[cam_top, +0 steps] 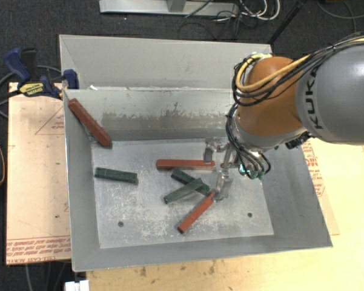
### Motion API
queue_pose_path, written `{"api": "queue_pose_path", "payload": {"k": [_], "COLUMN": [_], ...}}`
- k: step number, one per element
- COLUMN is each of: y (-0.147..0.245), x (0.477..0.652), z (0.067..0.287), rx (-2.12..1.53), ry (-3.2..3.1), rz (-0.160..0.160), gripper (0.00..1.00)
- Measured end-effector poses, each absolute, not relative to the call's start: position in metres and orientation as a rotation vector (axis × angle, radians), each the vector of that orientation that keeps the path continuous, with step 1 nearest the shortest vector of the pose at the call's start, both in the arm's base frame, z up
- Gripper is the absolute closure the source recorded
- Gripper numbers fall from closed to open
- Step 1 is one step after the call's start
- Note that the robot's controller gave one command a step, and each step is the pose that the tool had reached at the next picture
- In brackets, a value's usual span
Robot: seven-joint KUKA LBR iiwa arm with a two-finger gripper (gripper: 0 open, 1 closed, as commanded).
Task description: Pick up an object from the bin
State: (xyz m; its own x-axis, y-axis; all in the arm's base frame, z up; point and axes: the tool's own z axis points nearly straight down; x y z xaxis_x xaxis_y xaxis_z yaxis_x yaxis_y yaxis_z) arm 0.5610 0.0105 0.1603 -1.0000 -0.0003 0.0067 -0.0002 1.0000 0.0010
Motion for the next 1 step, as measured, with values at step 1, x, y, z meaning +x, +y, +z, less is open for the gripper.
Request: {"api": "queue_pose_path", "payload": {"k": [1], "y": [0.0241], "x": [0.5326], "z": [0.0709], "rx": [-0.460], "ry": [-3.107], "rz": [-0.003], "gripper": [0.00]}}
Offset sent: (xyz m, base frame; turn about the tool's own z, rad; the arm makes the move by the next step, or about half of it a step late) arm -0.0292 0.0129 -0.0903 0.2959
